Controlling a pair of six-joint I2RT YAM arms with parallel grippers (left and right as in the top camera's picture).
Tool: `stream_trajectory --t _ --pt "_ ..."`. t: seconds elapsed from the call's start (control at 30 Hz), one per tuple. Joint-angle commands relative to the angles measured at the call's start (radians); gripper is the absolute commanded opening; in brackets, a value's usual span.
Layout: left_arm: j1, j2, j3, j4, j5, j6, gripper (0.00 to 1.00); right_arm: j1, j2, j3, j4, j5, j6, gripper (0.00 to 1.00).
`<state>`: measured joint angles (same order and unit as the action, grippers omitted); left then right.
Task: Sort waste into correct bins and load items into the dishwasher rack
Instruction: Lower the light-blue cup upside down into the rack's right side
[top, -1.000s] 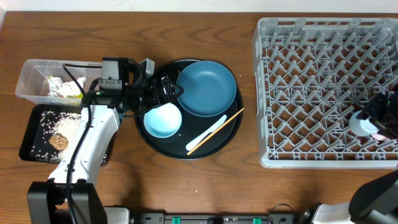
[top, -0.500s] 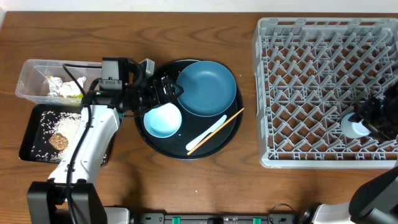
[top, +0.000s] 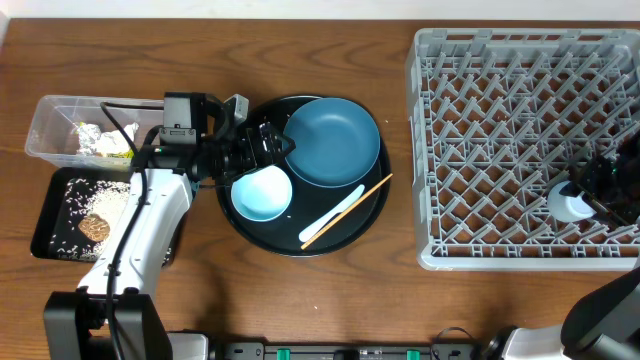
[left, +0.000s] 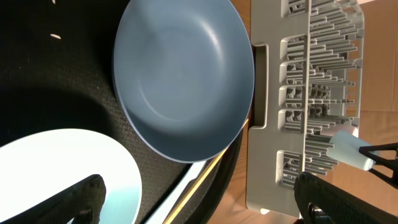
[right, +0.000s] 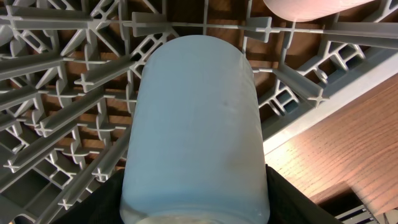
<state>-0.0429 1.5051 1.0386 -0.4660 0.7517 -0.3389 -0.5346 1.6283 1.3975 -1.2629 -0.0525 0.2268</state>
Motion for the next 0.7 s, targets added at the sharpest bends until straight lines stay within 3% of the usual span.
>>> stream_trajectory --t 0.0,0.4,0.67 --pt "0.003 -0.002 0.010 -0.001 -0.009 0.013 0.98 -0.008 0.006 -0.006 -0.001 -0.003 -0.007 0.42" --pt "0.003 -0.002 0.010 -0.001 -0.009 0.013 0.98 -0.009 0.006 -0.006 0.014 0.042 0.005 0.32" --pt "0.003 -0.002 0.010 -0.001 -0.009 0.013 0.98 -0.009 0.006 -0.016 0.027 0.041 0.005 0.33"
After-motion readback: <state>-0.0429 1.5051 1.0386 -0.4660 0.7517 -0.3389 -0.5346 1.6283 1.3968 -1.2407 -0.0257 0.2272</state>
